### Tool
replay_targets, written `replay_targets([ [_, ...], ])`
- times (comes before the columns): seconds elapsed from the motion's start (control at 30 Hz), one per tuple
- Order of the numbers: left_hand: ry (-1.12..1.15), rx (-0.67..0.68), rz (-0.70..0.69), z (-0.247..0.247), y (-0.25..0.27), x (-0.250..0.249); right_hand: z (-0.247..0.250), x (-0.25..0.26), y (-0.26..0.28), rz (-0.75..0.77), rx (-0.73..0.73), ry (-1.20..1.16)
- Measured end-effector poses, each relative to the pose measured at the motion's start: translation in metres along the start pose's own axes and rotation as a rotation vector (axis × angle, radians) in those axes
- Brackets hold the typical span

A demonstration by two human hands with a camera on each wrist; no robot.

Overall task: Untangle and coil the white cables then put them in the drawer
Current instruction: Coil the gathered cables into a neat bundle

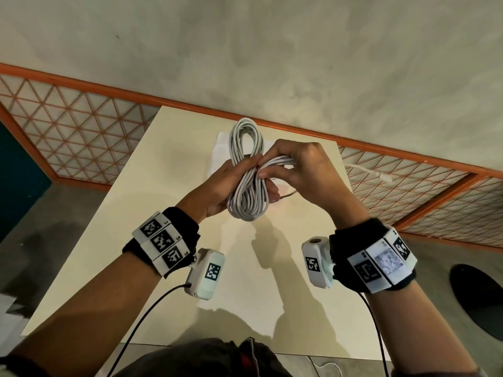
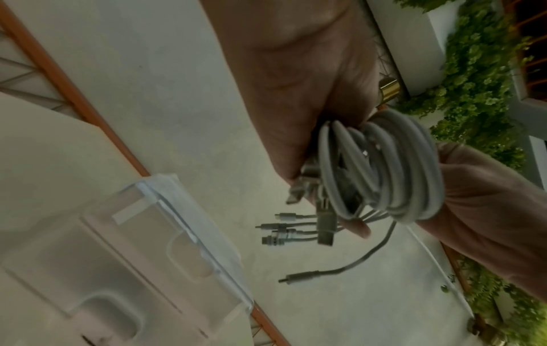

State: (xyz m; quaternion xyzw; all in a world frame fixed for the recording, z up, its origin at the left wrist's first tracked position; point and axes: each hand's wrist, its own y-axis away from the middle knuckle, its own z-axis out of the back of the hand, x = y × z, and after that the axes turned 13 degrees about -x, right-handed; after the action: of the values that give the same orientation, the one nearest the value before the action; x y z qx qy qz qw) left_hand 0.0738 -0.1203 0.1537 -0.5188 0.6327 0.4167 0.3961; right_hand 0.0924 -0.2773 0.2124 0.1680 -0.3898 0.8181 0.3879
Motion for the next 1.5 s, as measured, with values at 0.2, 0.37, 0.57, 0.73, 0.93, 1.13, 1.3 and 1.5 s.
replay_targets([
  [0.2,0.046,0.120,0.041,0.000,-0.002,0.005,0.000,0.000,0.003,-0.065,-0.063,-0.052],
  [0.37,0.020,0.124,0.085,0.000,-0.002,0.004,0.001,-0.002,0.003,-0.080,-0.036,-0.056],
  [0.57,0.031,0.214,0.097,0.016,-0.001,0.007,0.014,-0.027,0.003,-0.337,0.263,-0.162],
  [0.73,0.080,0.302,0.109,0.030,-0.002,0.018,0.021,-0.037,0.008,-0.351,0.398,-0.043],
  [0.93,-0.230,0.160,0.176,0.016,-0.002,0.028,0.014,-0.031,0.001,-0.372,0.263,0.027],
  [1.13,-0.200,0.114,0.278,0.012,-0.006,0.032,-0.002,-0.027,-0.002,-0.248,0.218,0.039],
  [1.3,-0.411,0.072,0.248,0.007,0.000,0.039,-0.020,-0.025,0.001,-0.216,0.140,0.018],
  [1.5,-0.366,0.166,0.252,0.004,0.008,0.042,-0.029,-0.038,0.007,-0.398,-0.087,-0.154],
])
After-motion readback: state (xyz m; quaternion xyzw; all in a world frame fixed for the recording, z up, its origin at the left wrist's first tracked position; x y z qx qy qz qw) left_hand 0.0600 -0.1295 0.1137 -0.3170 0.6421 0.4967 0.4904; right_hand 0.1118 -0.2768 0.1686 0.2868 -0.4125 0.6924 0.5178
